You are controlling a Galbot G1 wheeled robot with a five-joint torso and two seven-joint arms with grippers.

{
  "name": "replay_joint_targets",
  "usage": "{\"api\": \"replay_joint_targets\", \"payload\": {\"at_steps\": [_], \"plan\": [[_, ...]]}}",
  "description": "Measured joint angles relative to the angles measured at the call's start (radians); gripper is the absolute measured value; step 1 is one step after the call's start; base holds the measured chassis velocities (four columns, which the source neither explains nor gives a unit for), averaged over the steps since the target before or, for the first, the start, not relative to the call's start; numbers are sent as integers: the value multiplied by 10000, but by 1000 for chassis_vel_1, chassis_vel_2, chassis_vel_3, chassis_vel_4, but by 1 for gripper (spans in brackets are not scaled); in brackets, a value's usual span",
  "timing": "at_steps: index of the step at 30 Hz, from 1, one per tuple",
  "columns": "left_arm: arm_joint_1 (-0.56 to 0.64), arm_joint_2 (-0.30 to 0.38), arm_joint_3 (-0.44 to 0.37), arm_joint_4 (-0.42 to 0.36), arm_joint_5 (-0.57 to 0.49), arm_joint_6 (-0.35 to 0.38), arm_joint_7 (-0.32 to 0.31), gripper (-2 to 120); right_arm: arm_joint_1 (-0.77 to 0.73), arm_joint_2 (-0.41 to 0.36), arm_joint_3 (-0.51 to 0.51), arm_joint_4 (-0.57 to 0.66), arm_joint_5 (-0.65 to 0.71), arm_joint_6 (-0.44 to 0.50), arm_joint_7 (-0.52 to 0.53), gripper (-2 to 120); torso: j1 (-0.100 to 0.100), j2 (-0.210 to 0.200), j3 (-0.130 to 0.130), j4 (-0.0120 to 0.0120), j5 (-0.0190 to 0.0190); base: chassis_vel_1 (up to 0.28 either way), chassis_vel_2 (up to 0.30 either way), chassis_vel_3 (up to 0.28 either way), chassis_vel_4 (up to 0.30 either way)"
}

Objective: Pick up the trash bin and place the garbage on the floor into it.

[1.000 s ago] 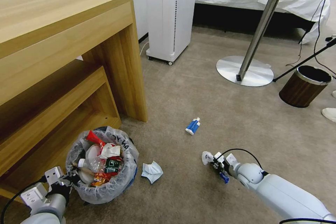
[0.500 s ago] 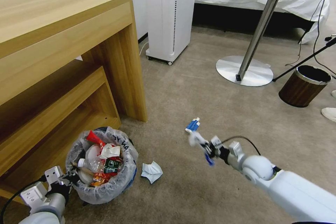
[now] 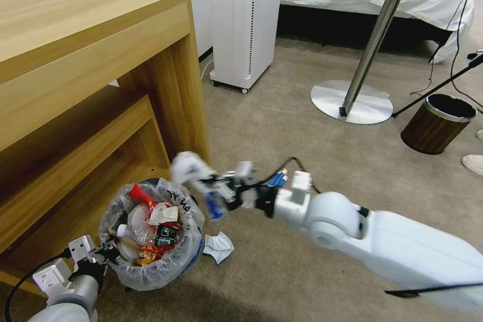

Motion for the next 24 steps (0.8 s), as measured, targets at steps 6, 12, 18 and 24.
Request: {"api": "replay_joint_targets", "payload": {"at_steps": [6, 12, 18, 24], "plan": [[49, -101, -14, -88, 14, 1, 4, 1, 776, 1202, -1246, -1418, 75, 58, 206, 0, 0, 0, 1, -1, 4, 0, 0, 0, 0], [14, -128, -51, -95, -8, -8, 13, 1, 1053, 2036, -1901, -1996, 108, 67, 288, 0, 0, -1, 1, -1, 3, 0, 0, 0, 0], [-60, -74, -57, -20, -75, -35, 28, 1, 1124, 2743, -2305, -2791, 57, 51, 384, 0, 0, 0, 1, -2, 3, 0, 0, 0, 0], [-72, -15, -55, 24, -113, -58, 41, 1, 1031, 3179, -2470, -3507, -41, 51, 390, 0, -1, 0, 1, -2, 4, 0, 0, 0, 0]]}}
